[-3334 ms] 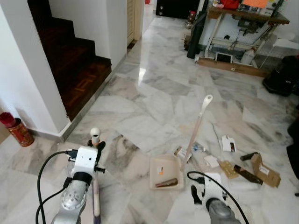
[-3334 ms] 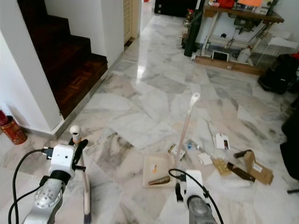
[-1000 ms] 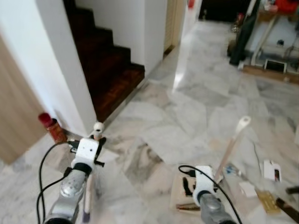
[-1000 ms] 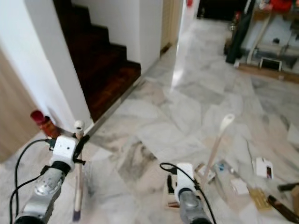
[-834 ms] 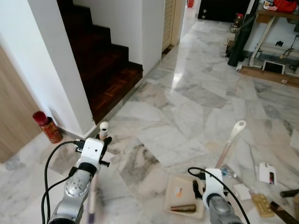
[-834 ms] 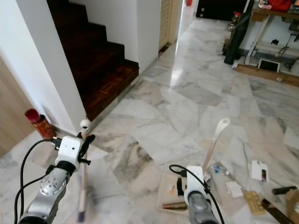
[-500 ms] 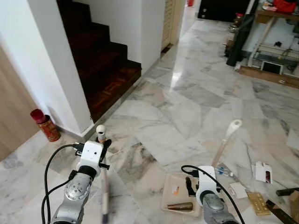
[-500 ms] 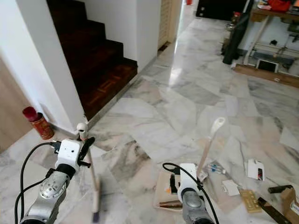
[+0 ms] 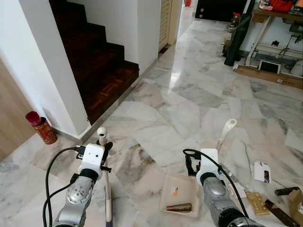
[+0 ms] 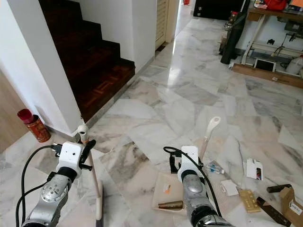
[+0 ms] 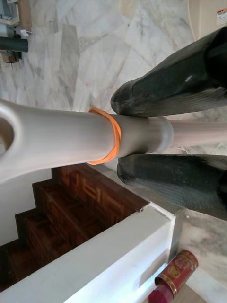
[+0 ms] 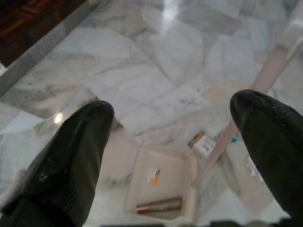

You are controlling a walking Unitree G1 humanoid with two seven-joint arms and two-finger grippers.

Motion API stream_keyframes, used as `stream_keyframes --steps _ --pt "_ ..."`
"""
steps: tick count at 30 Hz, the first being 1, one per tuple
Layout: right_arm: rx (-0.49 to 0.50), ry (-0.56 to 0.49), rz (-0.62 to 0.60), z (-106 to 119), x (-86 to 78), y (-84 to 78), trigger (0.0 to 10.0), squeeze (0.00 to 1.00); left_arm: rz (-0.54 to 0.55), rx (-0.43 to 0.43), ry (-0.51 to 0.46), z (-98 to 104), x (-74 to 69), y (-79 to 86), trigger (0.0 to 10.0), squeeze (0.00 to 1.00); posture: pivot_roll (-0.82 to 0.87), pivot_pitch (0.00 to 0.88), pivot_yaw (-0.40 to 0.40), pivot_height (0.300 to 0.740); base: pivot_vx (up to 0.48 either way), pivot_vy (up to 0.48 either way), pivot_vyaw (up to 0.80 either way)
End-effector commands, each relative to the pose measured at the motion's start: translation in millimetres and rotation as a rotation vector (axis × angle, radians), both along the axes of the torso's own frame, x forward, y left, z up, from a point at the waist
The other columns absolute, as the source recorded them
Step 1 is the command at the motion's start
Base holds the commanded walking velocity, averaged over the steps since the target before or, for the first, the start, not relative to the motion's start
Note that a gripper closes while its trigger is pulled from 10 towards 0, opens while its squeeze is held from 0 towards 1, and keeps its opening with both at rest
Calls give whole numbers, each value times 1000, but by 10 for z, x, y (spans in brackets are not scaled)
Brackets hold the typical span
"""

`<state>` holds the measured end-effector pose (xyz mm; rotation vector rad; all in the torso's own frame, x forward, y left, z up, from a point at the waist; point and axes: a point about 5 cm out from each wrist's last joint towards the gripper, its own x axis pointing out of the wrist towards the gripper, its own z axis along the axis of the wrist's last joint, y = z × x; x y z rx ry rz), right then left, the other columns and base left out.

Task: Sweep floor

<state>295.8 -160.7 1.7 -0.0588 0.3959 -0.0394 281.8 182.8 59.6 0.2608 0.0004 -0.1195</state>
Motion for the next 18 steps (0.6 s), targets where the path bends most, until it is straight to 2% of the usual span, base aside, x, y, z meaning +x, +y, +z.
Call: stream_keyframes --steps 1,7,12,13,15,17,18 --pt "-22 -112 -1 190 135 -4 10000 0 0 12 -47 80 34 24 10000 0 60 0 -45 740 0 0 0" --pt "-81 -284 4 411 212 -26 10000 0 8 16 -47 77 24 48 10000 0 60 0 -45 740 0 0 0" --pt "-117 -378 -7 555 259 -47 10000 0 7 17 -49 80 25 41 10000 0 59 0 -41 740 0 0 0" --pt "-156 -428 -44 635 280 -96 10000 0 5 18 -48 78 24 37 10000 0 61 0 -41 740 0 0 0" --pt "-186 -452 -77 680 291 -139 10000 0 4 19 -48 77 24 36 10000 0 61 0 -41 740 0 0 0" --pt "-269 -499 -219 806 323 -326 10000 0 3 22 -46 76 20 36 10000 0 63 0 -40 740 0 0 0" --pt "-269 -499 -219 806 323 -326 10000 0 3 22 -46 76 20 36 10000 0 63 0 -40 740 0 0 0"
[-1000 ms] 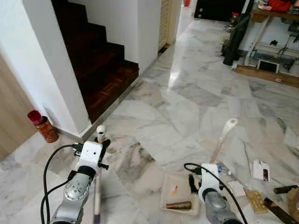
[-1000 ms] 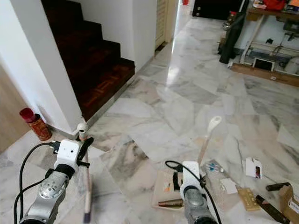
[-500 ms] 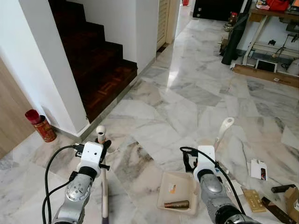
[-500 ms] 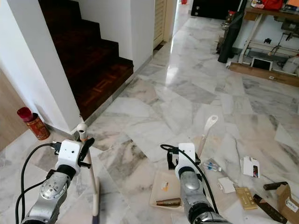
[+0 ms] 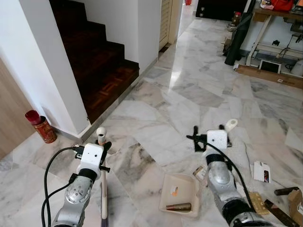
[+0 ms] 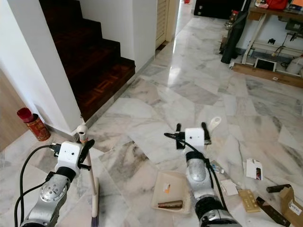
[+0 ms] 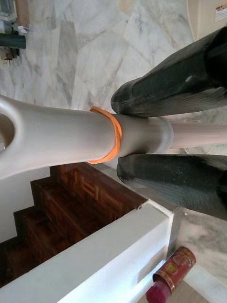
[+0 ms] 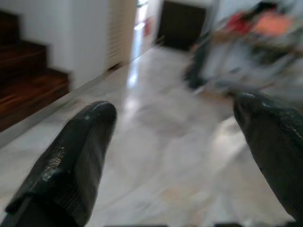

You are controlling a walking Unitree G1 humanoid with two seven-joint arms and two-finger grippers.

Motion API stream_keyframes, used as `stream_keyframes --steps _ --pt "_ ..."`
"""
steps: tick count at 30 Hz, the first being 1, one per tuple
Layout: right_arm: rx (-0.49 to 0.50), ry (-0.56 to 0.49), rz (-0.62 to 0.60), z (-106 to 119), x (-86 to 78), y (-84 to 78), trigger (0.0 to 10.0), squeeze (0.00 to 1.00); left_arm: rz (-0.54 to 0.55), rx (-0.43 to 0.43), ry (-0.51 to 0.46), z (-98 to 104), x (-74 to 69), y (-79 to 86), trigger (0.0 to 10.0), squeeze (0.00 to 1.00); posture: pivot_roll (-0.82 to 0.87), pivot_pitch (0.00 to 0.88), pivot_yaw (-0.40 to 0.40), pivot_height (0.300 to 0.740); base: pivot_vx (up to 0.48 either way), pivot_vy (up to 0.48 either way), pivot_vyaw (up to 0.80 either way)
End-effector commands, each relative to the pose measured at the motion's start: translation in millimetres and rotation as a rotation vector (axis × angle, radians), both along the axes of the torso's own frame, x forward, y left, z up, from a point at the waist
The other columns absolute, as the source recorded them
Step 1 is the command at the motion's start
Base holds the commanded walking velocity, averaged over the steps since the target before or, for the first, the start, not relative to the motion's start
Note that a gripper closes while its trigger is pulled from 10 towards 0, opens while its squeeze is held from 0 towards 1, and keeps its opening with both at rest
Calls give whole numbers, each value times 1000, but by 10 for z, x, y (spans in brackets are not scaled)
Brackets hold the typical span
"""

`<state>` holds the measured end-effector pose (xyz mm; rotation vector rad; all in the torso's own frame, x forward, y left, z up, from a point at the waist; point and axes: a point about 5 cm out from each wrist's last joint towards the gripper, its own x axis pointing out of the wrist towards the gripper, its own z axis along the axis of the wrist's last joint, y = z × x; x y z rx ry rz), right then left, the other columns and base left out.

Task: Sweep floor

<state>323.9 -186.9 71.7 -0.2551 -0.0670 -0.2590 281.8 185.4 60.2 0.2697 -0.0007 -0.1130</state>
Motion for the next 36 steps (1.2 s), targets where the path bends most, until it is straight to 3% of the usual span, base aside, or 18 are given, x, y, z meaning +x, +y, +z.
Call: stream_keyframes --steps 1,2,3,12,17,18,19,20,36 --pt "-6 -50 -95 118 41 -122 10000 82 -3 13 -43 68 16 13 10000 0 68 0 -40 740 0 0 0" --pt "-6 -50 -95 118 41 -122 10000 82 -3 13 -43 68 16 13 10000 0 68 0 -40 740 0 0 0" --pt "8 -48 -111 113 38 -147 10000 1000 -3 14 -43 66 14 15 10000 0 68 0 -40 740 0 0 0" --pt "62 -10 -166 42 6 -237 10000 1000 -1 17 -39 54 -8 35 10000 0 76 0 -41 740 0 0 0" --pt "136 85 -234 -84 -22 -311 10000 1000 -1 17 -35 45 -12 35 10000 0 74 0 -40 740 0 0 0" --pt "149 104 -232 -106 -22 -310 10000 851 -1 16 -34 44 -13 35 10000 0 73 0 -40 740 0 0 0" --pt "153 118 -224 -120 -20 -303 10000 502 -1 16 -33 42 -15 34 10000 0 73 0 -40 740 0 0 0" --pt "152 144 -187 -143 -11 -269 10000 0 -1 14 -32 38 -18 29 10000 0 73 0 -41 740 0 0 0" --pt "192 198 -139 -211 -9 -192 10000 0 -4 14 -25 25 -27 5 10000 0 72 0 -44 740 0 0 0"
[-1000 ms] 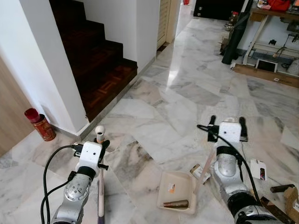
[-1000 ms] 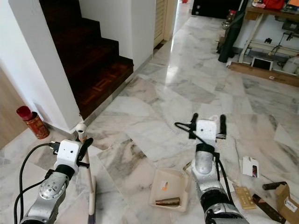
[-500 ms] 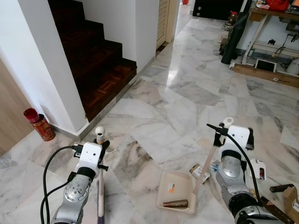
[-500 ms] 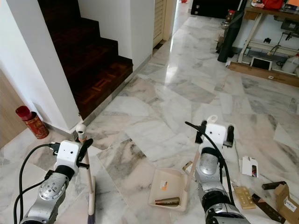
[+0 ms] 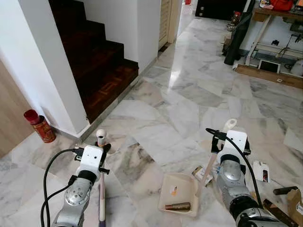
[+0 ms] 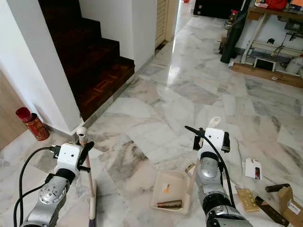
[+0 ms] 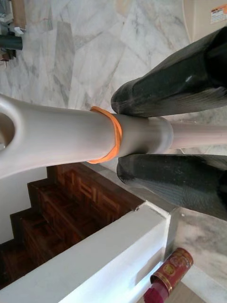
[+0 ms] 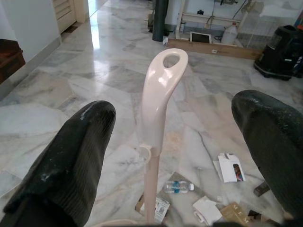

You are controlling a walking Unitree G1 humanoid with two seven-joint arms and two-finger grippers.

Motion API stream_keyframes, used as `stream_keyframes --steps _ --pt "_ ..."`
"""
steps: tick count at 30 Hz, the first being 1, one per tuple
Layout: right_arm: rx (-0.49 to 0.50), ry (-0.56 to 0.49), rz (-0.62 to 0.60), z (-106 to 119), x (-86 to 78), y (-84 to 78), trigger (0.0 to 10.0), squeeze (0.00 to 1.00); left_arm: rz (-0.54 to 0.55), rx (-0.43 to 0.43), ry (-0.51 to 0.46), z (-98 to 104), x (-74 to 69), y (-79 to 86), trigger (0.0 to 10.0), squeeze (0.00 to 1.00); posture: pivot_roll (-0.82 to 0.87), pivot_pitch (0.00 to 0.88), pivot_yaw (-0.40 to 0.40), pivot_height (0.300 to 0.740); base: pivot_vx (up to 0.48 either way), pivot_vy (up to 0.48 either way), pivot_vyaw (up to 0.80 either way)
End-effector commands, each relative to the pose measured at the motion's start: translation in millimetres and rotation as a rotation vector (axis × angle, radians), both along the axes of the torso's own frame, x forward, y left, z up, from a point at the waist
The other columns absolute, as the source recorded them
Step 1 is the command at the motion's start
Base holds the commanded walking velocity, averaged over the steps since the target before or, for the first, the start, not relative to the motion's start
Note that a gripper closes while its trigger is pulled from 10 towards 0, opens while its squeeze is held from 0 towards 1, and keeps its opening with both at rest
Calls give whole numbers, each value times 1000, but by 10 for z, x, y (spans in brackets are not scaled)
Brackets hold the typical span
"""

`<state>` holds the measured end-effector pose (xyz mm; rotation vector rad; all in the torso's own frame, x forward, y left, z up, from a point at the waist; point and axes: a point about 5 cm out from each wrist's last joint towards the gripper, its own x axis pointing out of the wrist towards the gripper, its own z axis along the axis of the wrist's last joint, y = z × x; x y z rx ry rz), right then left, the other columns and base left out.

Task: Sweep floor

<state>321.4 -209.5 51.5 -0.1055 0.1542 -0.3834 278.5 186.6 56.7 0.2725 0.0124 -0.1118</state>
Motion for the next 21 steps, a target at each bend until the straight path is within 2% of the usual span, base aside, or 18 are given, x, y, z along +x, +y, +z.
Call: stream_keyframes --steps 1,8,15,21 --pt "18 17 8 -14 14 41 10000 0 -7 11 -37 60 6 -7 10000 0 72 0 -44 740 0 0 0" --pt "19 5 14 -1 20 50 10000 0 -2 12 -40 62 4 -5 10000 0 73 0 -45 740 0 0 0" --pt "-36 -185 21 265 87 51 10000 0 3 9 -52 81 3 -10 10000 0 74 0 -46 740 0 0 0" --pt "-40 -193 37 290 108 92 10000 0 5 8 -52 73 3 -17 10000 0 77 0 -49 740 0 0 0"
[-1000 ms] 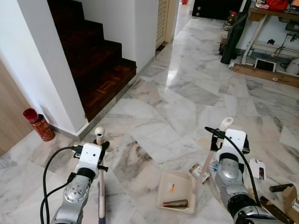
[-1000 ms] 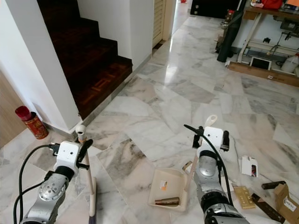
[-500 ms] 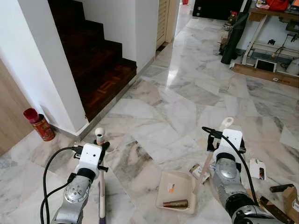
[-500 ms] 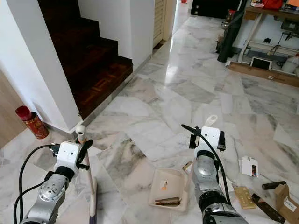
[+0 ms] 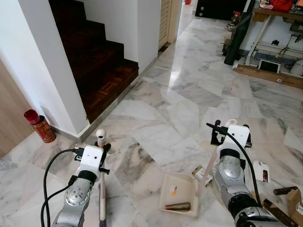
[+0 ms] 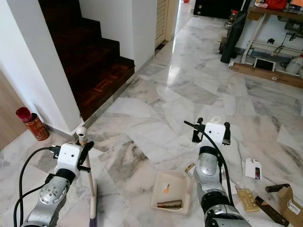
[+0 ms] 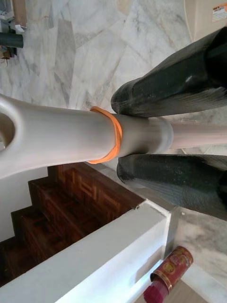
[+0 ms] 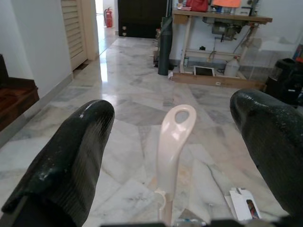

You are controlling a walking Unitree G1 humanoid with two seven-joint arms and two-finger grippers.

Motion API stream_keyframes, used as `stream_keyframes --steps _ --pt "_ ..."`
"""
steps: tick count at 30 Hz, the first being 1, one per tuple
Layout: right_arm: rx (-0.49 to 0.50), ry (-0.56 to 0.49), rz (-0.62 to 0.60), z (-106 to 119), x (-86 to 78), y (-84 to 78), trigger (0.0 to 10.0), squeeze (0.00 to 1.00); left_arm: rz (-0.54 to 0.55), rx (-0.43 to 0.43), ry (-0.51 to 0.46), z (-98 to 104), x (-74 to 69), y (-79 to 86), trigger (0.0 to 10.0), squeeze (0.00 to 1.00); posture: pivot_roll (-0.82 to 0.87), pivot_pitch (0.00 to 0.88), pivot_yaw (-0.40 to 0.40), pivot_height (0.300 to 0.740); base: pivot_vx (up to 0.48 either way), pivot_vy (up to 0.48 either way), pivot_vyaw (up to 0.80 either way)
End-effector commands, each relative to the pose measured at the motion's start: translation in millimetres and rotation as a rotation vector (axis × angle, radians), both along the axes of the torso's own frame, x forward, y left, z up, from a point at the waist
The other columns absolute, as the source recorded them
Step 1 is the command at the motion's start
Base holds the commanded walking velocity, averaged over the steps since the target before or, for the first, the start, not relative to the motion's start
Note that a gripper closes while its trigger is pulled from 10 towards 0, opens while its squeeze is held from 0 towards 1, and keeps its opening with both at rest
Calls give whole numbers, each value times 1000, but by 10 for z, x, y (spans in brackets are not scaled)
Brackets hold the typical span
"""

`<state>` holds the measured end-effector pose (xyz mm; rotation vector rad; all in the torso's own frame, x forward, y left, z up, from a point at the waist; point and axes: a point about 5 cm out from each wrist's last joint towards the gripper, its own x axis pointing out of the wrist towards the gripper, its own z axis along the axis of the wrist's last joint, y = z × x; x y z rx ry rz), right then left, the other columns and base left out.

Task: Sweep floor

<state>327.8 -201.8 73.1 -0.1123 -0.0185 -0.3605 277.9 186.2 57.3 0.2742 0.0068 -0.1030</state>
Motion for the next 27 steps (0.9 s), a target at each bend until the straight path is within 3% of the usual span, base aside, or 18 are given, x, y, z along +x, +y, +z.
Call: stream_keyframes --steps 1,27 --pt "-1 -24 8 68 45 22 10000 0 -2 7 -46 68 9 -12 10000 0 77 0 -49 740 0 0 0" --pt "34 -44 45 97 78 110 10000 0 19 8 -60 92 15 17 10000 0 80 0 -60 740 238 0 -81"
